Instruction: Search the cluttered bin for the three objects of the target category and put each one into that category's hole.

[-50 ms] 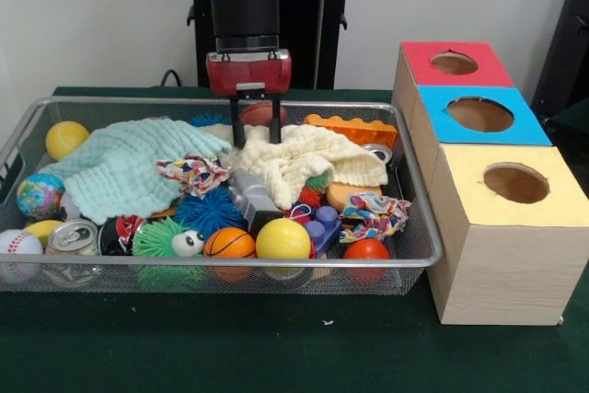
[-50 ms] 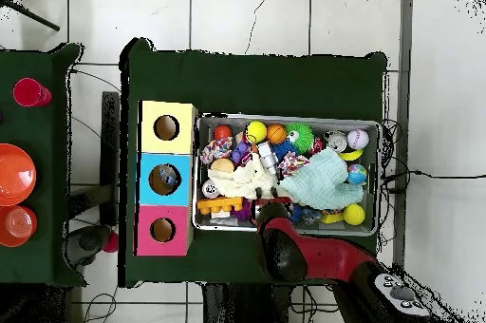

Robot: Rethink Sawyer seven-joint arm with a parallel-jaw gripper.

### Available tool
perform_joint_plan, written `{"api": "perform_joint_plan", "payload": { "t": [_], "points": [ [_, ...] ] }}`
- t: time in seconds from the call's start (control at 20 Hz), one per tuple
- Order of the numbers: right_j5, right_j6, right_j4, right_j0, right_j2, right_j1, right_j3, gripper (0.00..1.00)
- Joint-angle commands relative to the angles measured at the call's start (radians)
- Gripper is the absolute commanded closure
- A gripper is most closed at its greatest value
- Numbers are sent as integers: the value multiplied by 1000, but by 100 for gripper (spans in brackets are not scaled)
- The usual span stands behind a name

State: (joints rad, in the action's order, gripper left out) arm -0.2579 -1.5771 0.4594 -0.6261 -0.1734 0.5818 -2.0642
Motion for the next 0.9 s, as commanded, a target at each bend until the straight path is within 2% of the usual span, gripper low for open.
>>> {"api": "perform_joint_plan", "payload": {
  "t": [0.05,0.15,0.25,0.4,0.5,0.7,0.9],
  "points": [
    [94,-155,-17,22,-76,-17,1,100],
    [76,-156,-12,25,-73,-7,1,100],
    [102,-143,-4,13,-97,10,-2,100],
    [141,-110,6,29,-81,42,-6,100],
    [151,-89,17,46,-55,91,-9,100],
    [233,14,78,78,-3,182,13,100],
    [278,75,163,65,15,218,43,100]
  ]
}}
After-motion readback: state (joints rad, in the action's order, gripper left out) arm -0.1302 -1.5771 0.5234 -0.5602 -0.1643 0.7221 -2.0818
